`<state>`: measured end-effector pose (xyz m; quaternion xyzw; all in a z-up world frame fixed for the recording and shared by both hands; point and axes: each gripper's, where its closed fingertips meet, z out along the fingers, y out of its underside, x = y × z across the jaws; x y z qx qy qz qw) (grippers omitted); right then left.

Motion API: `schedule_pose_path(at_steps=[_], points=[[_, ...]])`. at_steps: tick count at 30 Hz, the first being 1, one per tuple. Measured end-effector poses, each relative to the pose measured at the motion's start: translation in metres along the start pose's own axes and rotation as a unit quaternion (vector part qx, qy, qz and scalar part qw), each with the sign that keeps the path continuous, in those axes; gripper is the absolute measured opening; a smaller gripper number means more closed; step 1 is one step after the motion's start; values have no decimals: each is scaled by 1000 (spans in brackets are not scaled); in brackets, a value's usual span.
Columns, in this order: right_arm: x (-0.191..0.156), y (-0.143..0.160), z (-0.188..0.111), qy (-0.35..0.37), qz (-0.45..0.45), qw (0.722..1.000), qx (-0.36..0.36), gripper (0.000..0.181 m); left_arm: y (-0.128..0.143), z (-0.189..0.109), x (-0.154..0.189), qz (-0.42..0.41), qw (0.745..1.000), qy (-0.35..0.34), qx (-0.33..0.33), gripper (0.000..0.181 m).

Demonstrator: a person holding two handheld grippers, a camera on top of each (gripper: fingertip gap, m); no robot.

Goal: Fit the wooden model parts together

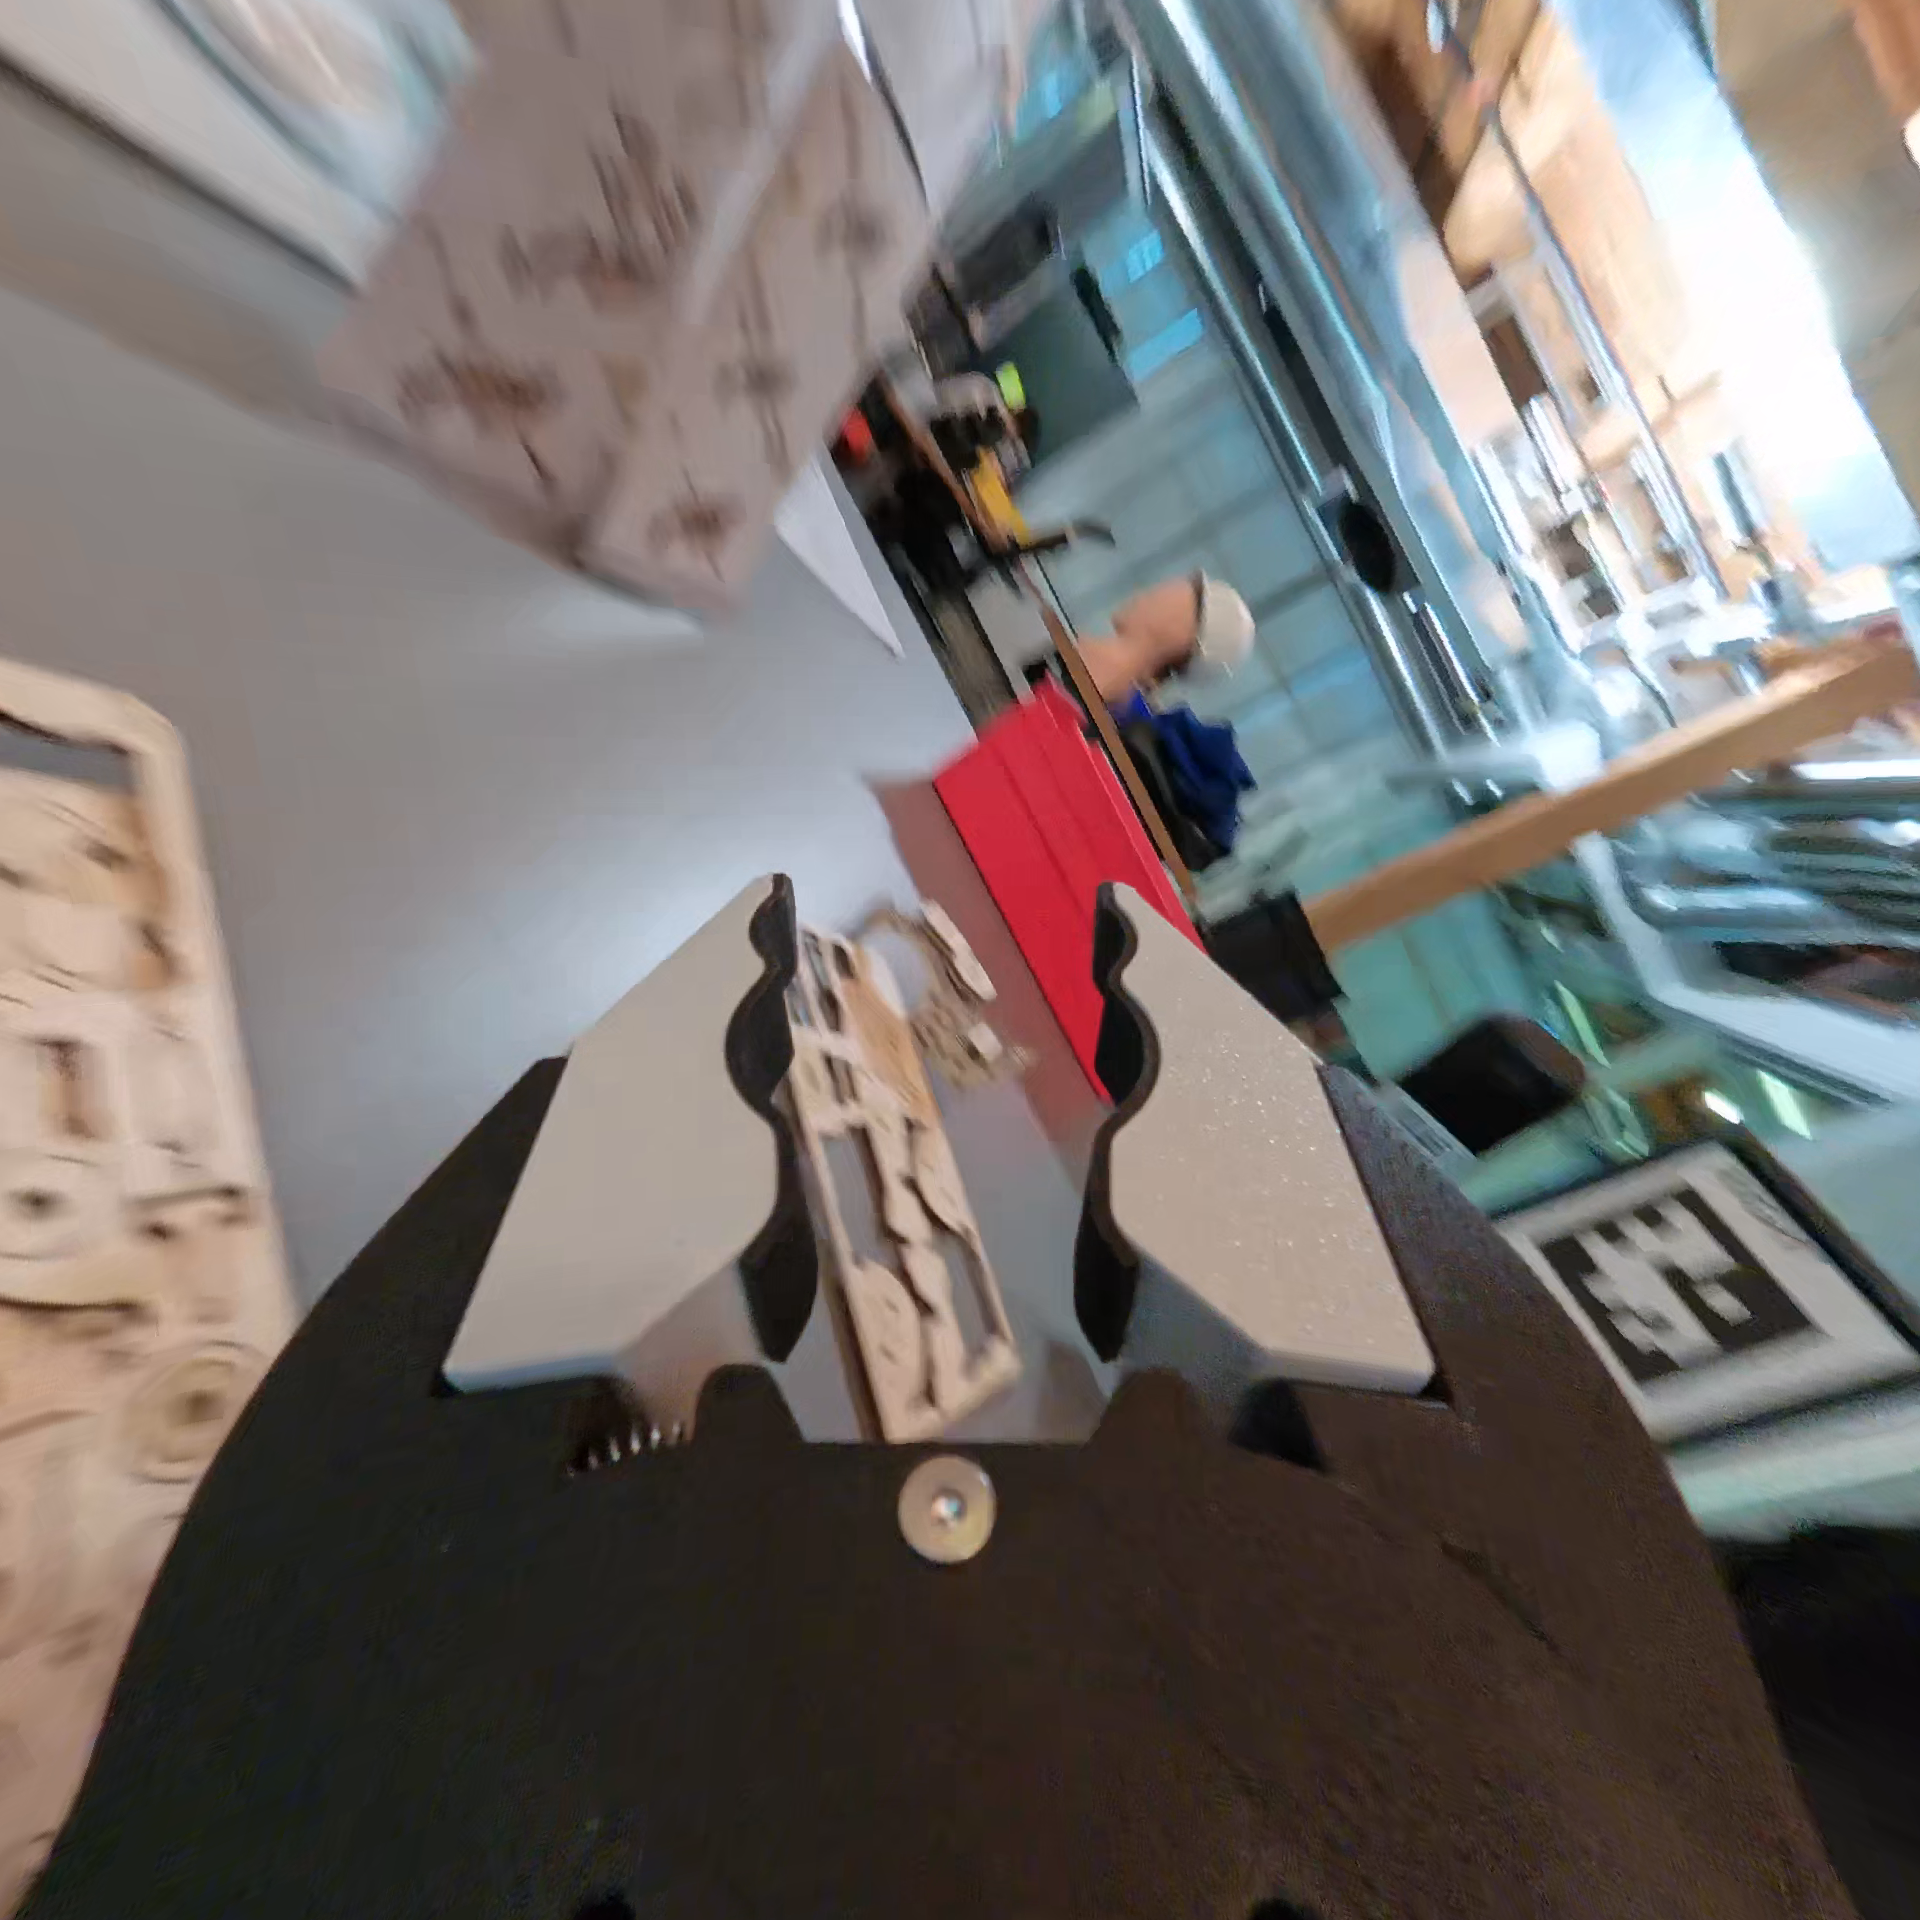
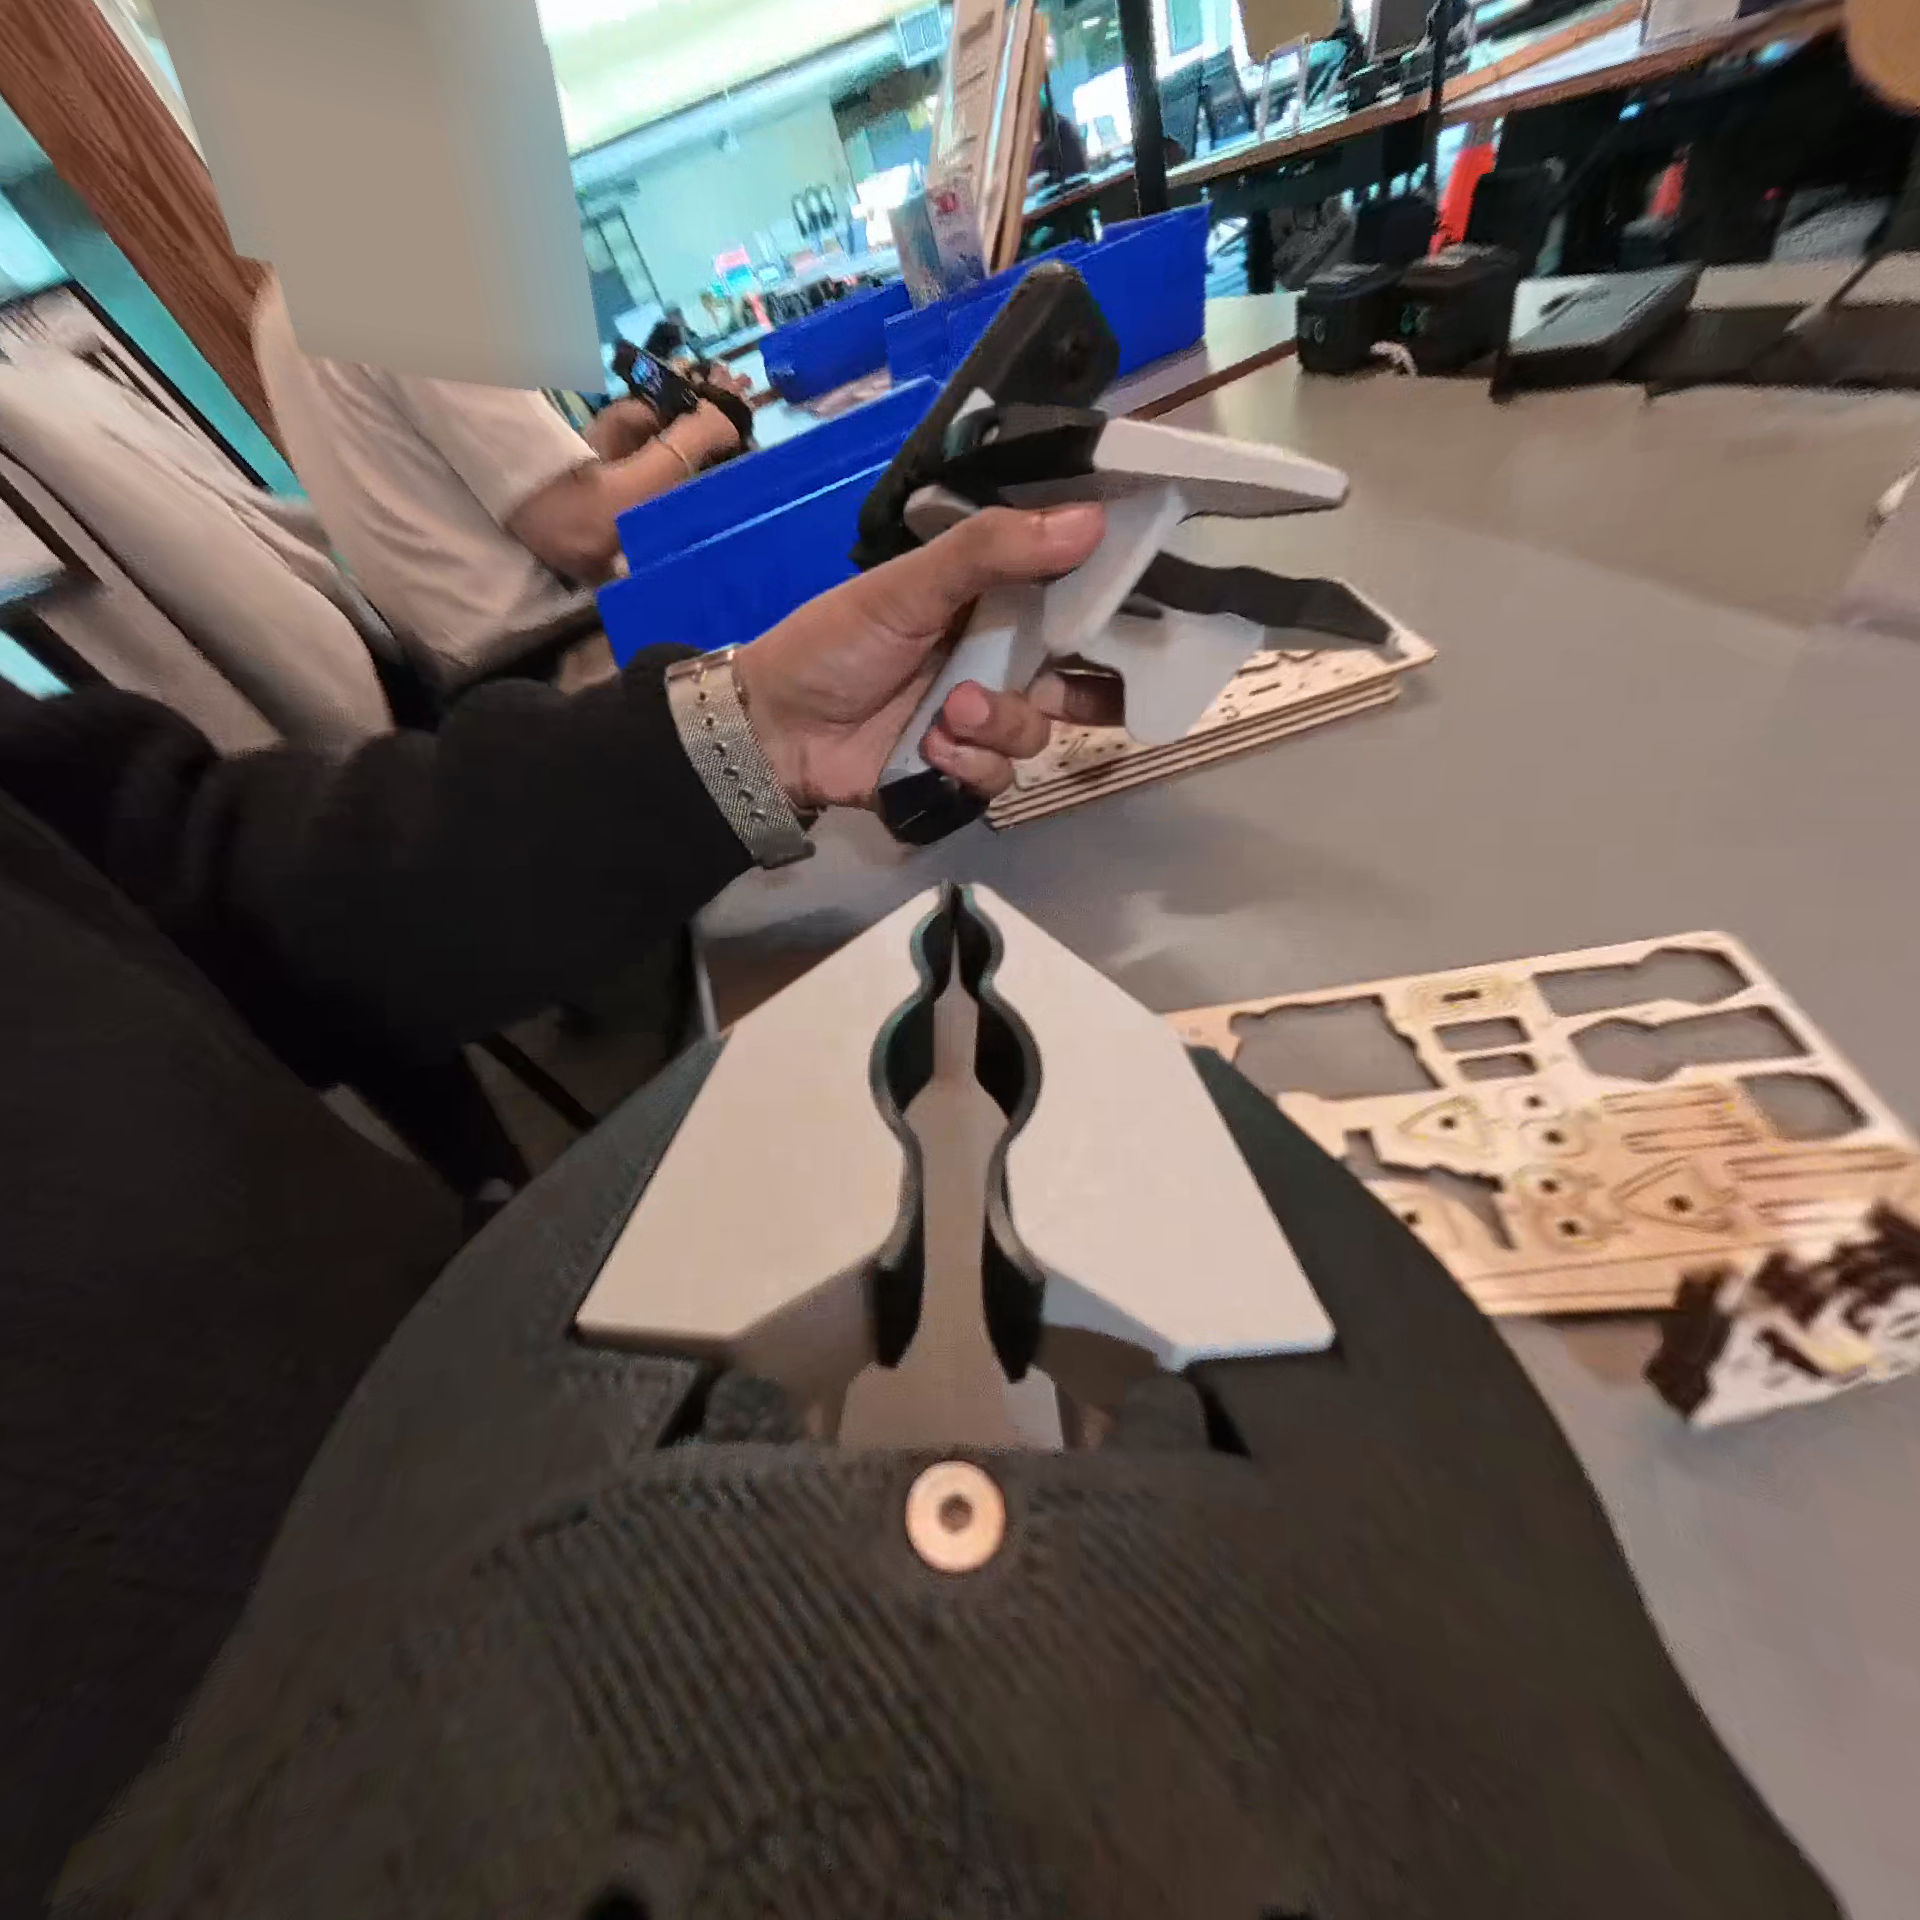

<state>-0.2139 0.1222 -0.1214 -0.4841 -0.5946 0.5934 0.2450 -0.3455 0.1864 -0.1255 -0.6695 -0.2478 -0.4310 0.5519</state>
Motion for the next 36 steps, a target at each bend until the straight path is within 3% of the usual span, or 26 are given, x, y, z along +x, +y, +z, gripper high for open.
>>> schedule_pose_path(at_steps=[2, 5, 10, 16, 23, 33, 36], points=[[4, 5, 0, -12, 38, 999, 1, 0, 19, 3, 9, -17, 999, 16, -33, 54], [13, 16, -2, 13, 13, 999, -42, 0, 25, 5, 12, 13, 999, 0, -37, 52], [26, 32, -5, 75, -57, 990, -107, 4, 56, 17, -16, 124, 978, -95, -136, 48], [44, 22, -19, 74, 40, 995, -60, 18, 63, 22, -17, 100, 982, -73, -143, 47], [86, 22, -50, 184, 42, 980, -62, 31, 62, 27, 2, 91, 988, -13, -126, 45], [99, 41, -68, 225, 122, 964, -65, 53, 111, 58, 34, 107, 976, 45, -185, 50], [112, 49, -71, 266, 125, 953, -79, 49, 125, 74, 36, 124, 970, 39, -206, 55]])
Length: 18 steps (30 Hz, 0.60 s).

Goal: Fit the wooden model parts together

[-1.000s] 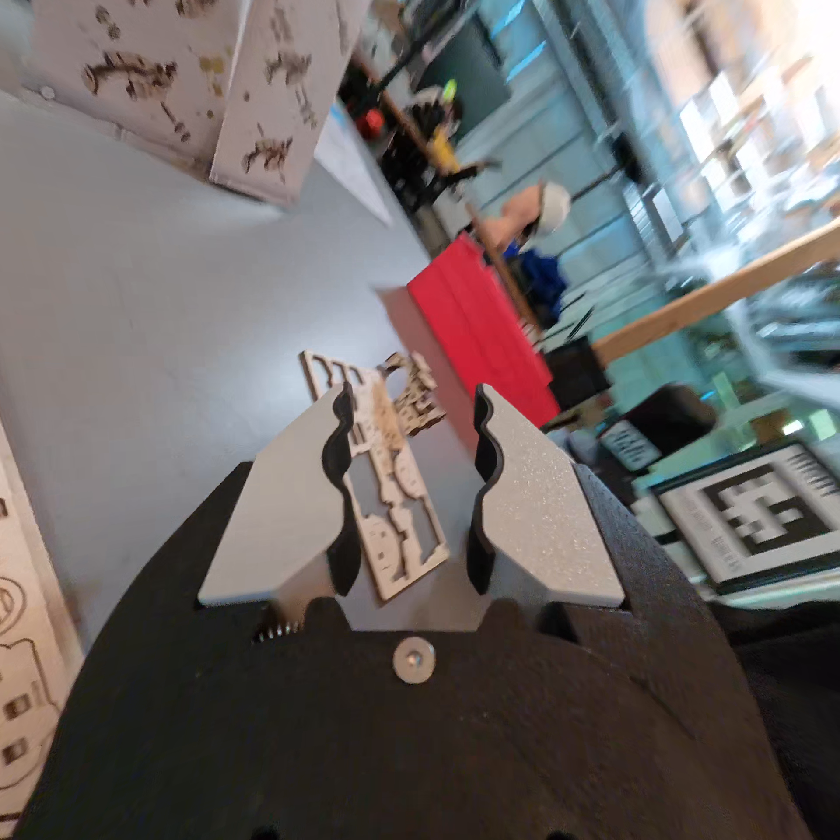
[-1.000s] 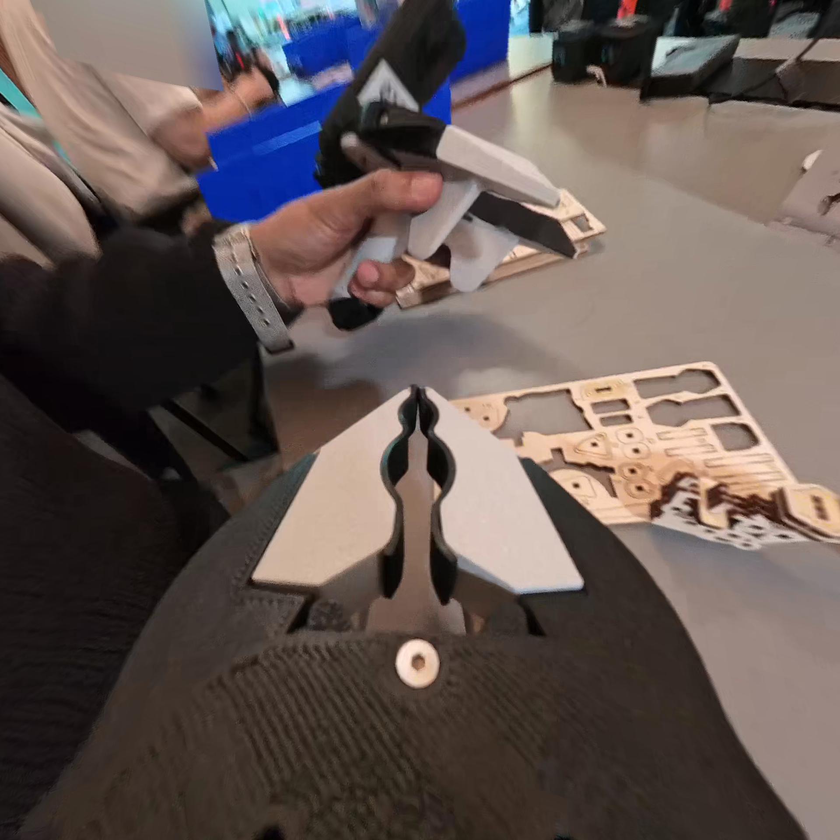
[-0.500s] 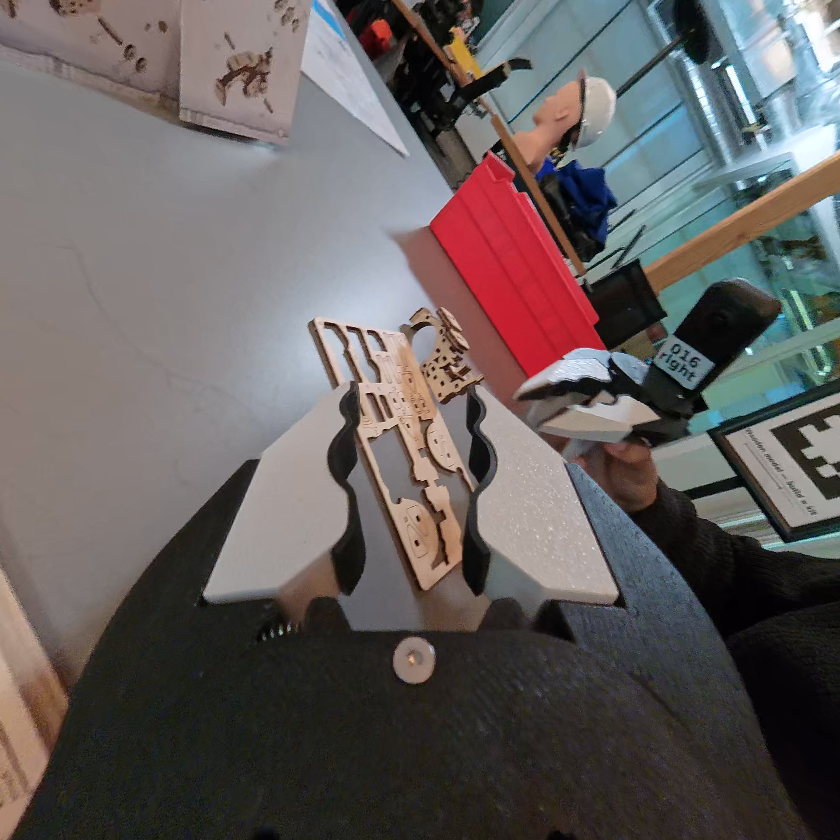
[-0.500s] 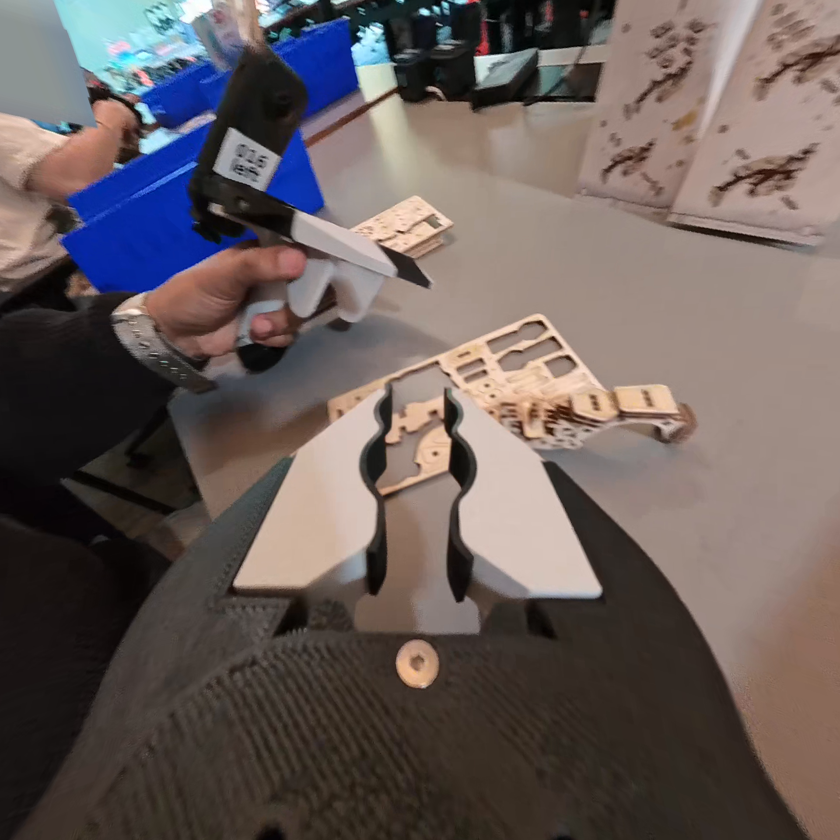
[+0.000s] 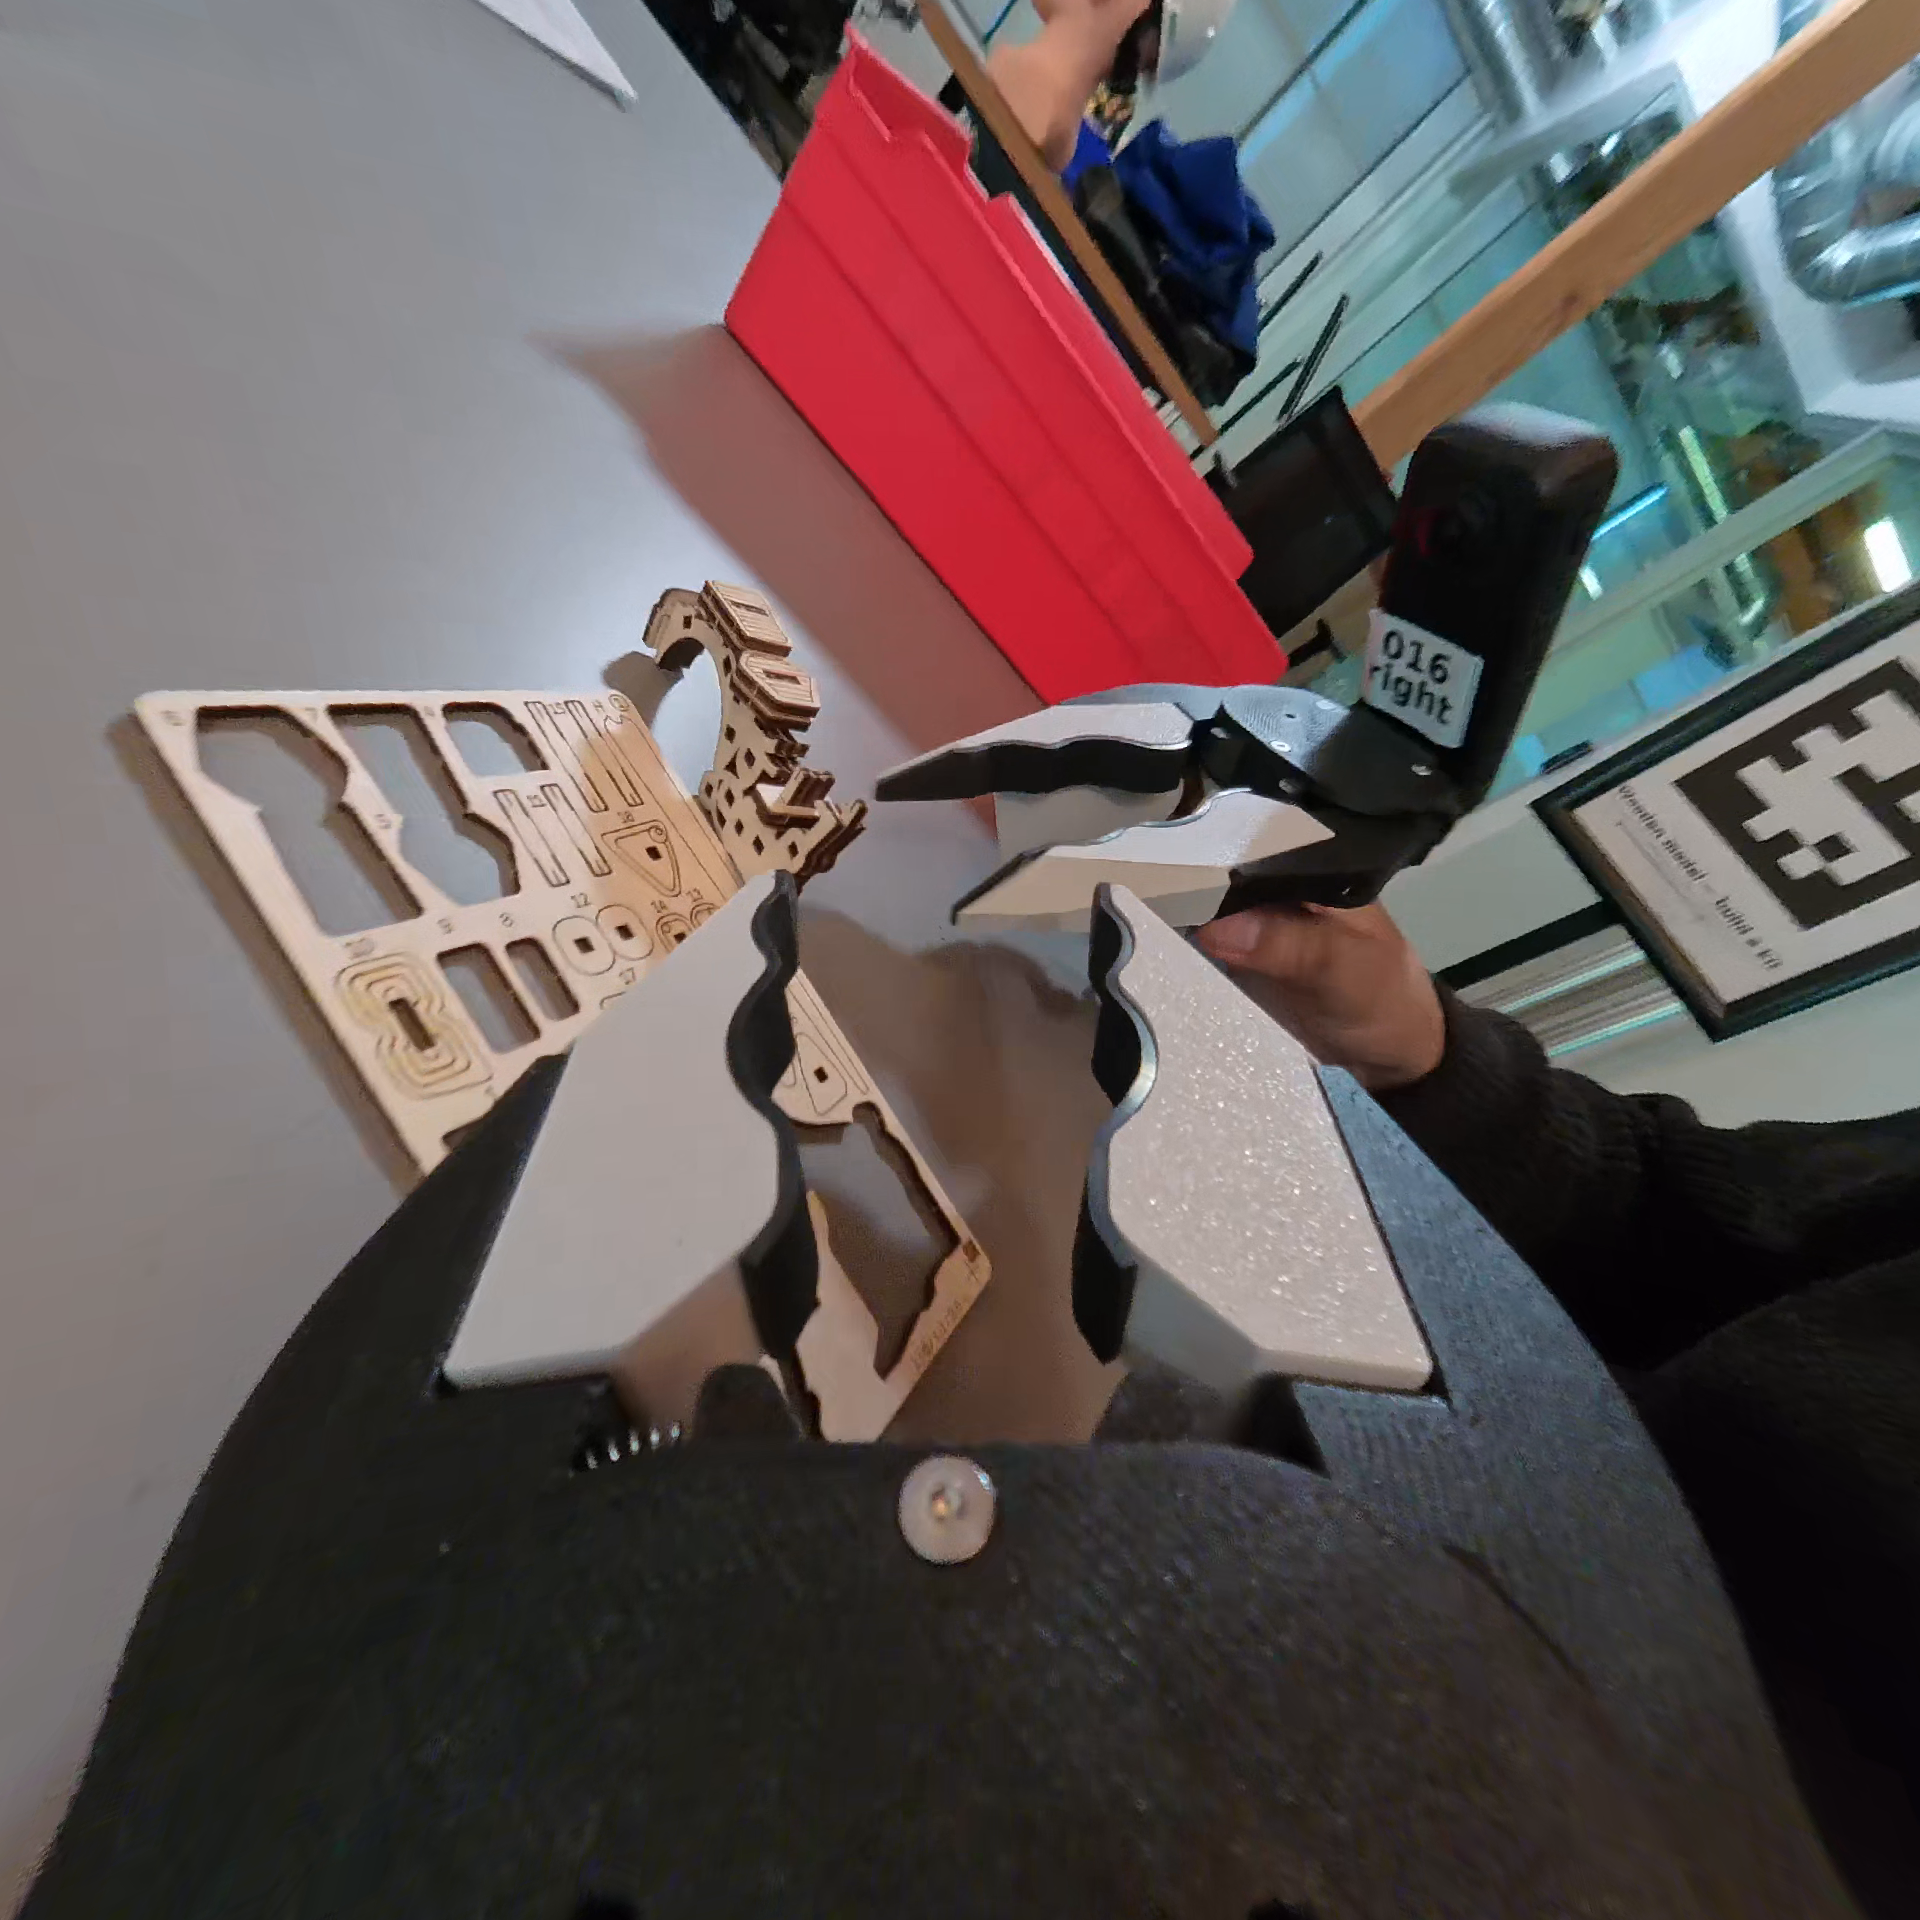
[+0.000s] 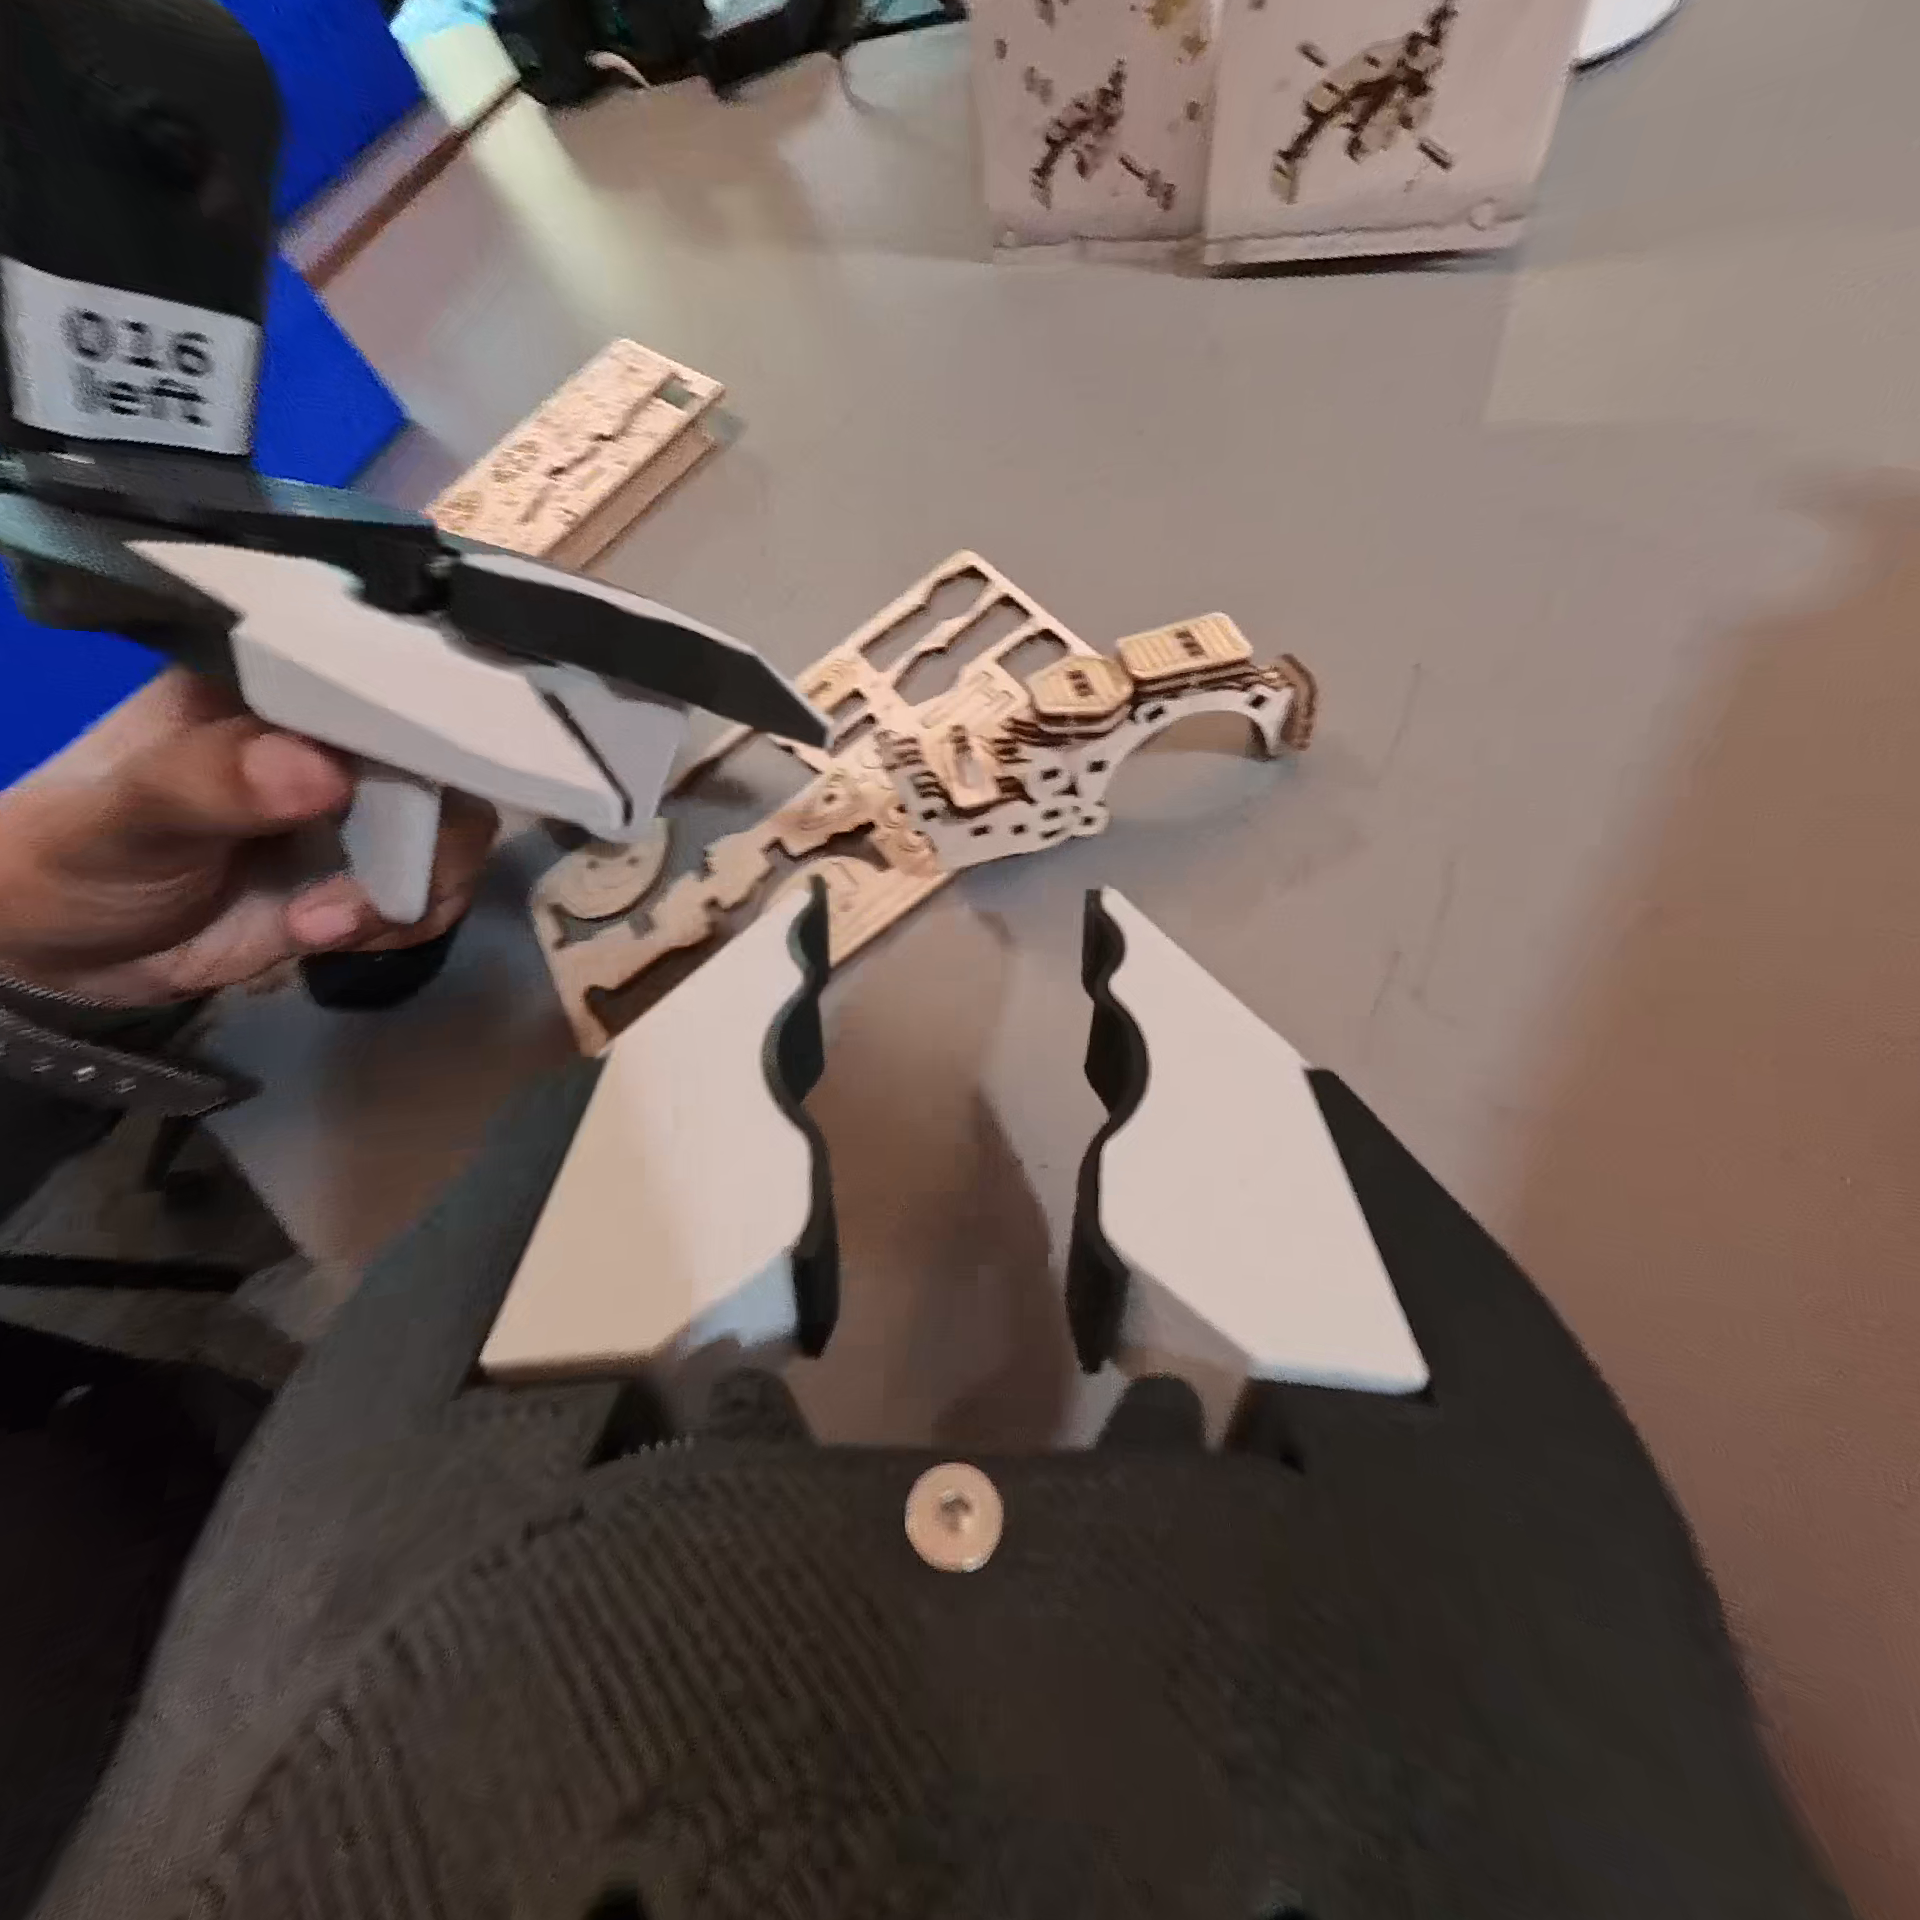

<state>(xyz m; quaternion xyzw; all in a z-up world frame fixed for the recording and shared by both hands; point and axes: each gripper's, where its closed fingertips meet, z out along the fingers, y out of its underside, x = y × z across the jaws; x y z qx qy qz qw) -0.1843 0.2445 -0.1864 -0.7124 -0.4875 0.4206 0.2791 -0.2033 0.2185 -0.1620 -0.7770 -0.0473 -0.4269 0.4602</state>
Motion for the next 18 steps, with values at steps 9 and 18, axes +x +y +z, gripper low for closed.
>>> schedule_pose_path(at_steps=[9, 18], points=[[13, 6, 3, 40, -7, 999, -17, 53, 15, 25, -5, 21, 998, -41, -49, 65], [20, 8, -8, 46, 6, 999, -9, 54, 25, 38, 10, 6, 997, 0, -76, 66]])
